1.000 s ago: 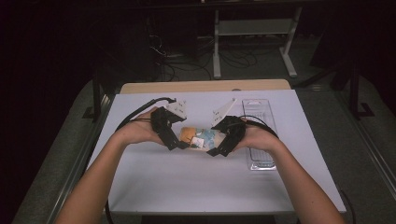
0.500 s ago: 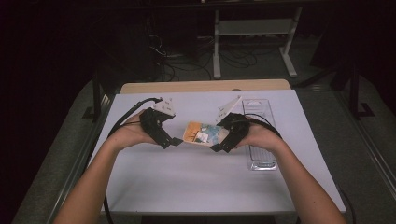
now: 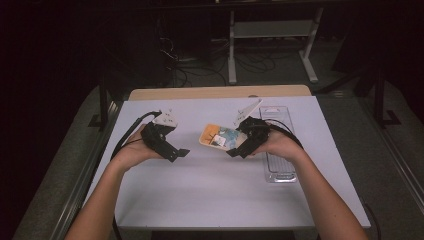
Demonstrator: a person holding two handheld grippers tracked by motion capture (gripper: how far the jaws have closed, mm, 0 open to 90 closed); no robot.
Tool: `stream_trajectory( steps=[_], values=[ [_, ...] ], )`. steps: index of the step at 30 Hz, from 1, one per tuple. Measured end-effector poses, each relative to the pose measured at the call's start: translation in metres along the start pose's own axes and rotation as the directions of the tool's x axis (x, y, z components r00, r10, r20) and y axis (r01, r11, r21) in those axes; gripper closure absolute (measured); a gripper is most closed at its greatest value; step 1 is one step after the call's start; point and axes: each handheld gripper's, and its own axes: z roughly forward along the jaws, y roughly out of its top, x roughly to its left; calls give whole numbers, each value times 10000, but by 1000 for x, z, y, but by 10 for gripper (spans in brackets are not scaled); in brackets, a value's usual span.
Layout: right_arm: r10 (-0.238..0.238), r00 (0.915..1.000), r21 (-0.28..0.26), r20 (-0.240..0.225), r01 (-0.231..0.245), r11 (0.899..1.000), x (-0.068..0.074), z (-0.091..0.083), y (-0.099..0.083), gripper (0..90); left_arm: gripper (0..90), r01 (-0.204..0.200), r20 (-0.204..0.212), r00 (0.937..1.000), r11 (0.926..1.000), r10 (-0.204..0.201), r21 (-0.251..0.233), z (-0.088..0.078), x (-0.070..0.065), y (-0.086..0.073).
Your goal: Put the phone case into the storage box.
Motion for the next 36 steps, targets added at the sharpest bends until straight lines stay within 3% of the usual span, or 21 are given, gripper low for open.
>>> stream_trajectory(
  steps=[8,13,18,20,27,31,36],
  values=[
    [525,9980,-40,357,-524,9986,-6,0,-2,106,0,633,-519,9966,9975,-648,-304,8,-9,-14],
    [864,9947,116,559,-872,9961,-4,3,-2,105,0,1222,-744,9892,9908,-1263,-575,17,-14,-28],
    [1293,9903,107,517,-1300,9915,-1,6,-3,105,0,1469,-944,9839,9876,-1517,-551,25,-17,-39],
    [1436,9882,45,528,-1440,9896,-1,7,-5,105,0,1607,-1123,9790,9828,-1704,-908,28,-19,-42],
    [1681,9847,50,454,-1685,9857,0,12,-7,105,0,1682,-1192,9767,9816,-1784,-908,32,-25,-48],
    [1701,9843,68,482,-1706,9853,1,13,-8,105,0,1904,-1132,9725,9746,-2036,-1178,33,-29,-49],
    [1738,9838,58,430,-1742,9847,3,13,-7,105,0,1558,-1313,9765,9807,-1710,-1181,35,-31,-50]
  ],
)
